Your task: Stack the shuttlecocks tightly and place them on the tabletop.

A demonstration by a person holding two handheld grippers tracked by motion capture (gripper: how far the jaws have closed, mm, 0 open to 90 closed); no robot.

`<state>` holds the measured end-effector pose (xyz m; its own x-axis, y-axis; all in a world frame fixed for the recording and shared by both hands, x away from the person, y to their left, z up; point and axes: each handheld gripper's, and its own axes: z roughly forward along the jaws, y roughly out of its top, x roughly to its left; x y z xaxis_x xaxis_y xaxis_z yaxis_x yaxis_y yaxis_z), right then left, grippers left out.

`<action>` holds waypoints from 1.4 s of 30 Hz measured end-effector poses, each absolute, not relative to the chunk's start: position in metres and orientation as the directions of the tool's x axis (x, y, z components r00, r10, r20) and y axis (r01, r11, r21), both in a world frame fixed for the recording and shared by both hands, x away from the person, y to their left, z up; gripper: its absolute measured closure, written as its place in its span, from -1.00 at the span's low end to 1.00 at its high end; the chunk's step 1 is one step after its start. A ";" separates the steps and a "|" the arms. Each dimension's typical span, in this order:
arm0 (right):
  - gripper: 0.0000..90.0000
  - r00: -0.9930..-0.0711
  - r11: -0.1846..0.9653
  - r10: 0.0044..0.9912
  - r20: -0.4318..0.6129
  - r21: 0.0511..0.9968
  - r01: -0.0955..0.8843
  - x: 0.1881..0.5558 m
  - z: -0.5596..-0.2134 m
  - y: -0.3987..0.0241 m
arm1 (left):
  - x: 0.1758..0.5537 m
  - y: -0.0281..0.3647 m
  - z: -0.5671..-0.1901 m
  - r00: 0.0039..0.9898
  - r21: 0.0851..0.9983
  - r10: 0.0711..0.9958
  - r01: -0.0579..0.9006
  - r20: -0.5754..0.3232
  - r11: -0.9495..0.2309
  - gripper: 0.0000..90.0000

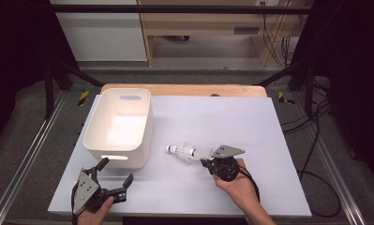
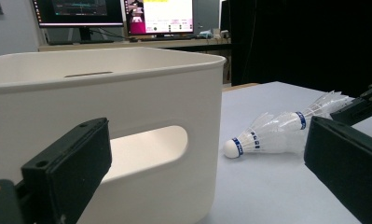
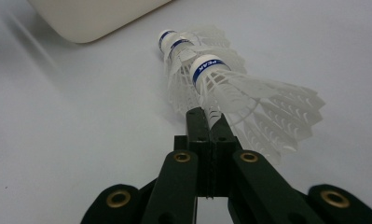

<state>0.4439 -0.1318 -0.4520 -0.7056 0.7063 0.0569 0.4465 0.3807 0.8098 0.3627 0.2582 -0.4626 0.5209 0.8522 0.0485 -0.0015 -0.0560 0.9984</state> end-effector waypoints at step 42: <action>1.00 -0.727 0.413 0.684 0.060 0.789 0.454 0.470 -0.468 -0.094 | 0.362 0.259 -0.462 0.521 0.999 0.852 -0.002 0.048 -0.055 -0.98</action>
